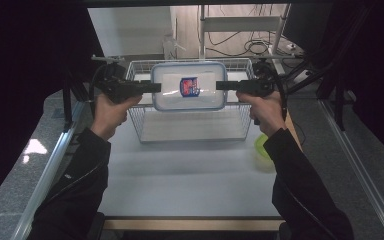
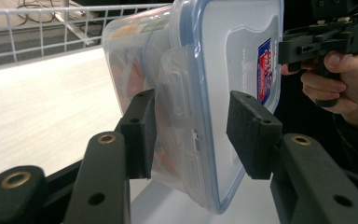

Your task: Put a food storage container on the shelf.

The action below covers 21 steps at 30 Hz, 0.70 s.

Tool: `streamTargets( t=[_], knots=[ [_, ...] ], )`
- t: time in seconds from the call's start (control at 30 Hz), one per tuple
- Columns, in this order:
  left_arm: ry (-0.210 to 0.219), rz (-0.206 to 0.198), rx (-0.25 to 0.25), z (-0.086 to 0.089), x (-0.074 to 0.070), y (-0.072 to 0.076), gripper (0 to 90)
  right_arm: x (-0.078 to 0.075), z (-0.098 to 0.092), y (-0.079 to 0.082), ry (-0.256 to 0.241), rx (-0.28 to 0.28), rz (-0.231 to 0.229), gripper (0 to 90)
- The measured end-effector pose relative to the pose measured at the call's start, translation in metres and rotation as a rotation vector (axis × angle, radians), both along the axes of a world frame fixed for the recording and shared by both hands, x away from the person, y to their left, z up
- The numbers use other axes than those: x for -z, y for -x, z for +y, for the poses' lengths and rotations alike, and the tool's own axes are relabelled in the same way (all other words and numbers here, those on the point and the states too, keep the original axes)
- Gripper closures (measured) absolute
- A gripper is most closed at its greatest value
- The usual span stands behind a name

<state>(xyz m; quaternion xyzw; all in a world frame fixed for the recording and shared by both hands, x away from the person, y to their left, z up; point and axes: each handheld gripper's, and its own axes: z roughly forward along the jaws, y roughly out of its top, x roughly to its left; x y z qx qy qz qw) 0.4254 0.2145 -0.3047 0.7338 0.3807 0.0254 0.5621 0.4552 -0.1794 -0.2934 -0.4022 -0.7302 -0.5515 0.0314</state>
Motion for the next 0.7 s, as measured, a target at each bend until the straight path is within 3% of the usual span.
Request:
streamTargets(
  t=[0.4,0.7],
  knots=[
    [0.010,0.047,-0.023,-0.002,0.006,-0.032,53.0,0.002,0.001,-0.033,-0.026,0.039,0.041,49.3],
    [0.032,0.058,-0.025,-0.001,0.009,-0.044,53.0,0.010,-0.002,-0.048,-0.061,0.058,0.094,49.2]
  ],
)
